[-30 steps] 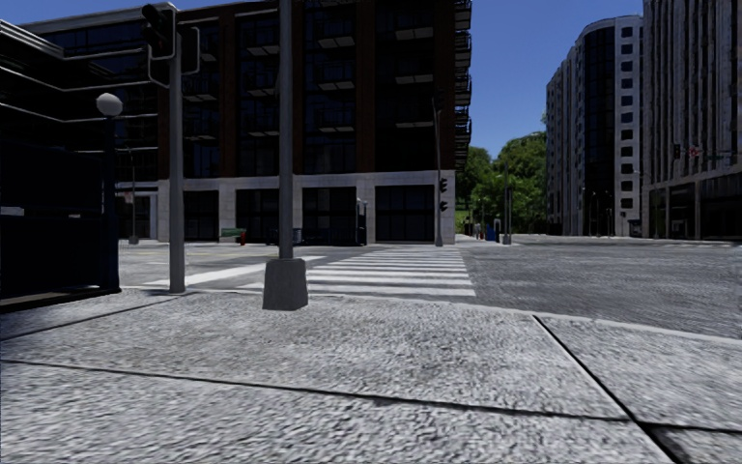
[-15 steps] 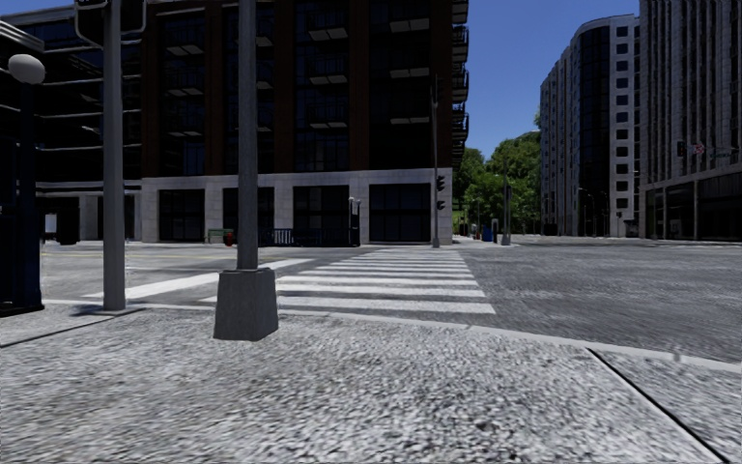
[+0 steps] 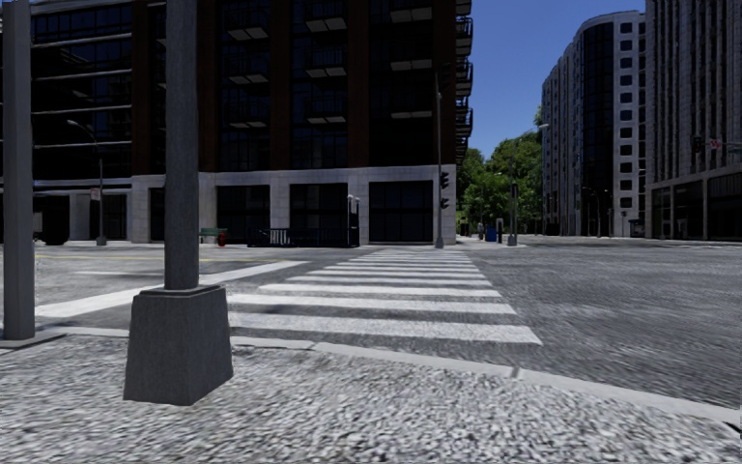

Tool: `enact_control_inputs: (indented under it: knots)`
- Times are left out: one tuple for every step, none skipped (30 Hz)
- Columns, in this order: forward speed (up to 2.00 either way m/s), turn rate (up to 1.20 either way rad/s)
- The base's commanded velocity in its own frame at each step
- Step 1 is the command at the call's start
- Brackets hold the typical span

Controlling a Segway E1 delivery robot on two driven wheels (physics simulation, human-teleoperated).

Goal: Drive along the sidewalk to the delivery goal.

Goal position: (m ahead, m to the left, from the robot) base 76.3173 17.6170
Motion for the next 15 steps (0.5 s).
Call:
enact_control_inputs:
  knots:
    - [2.0,0.0]
    - [2.0,0.0]
    - [2.0,0.0]
    - [2.0,0.0]
    - [2.0,-0.02]
    - [2.0,-0.2]
    - [2.0,-0.38]
    - [2.0,-0.54]
    - [2.0,-0.74]
    - [2.0,-0.94]
    - [2.0,-0.94]
    - [2.0,-1.01]
    - [2.0,-0.96]
    - [2.0,-0.96]
    - [2.0,-0.19]
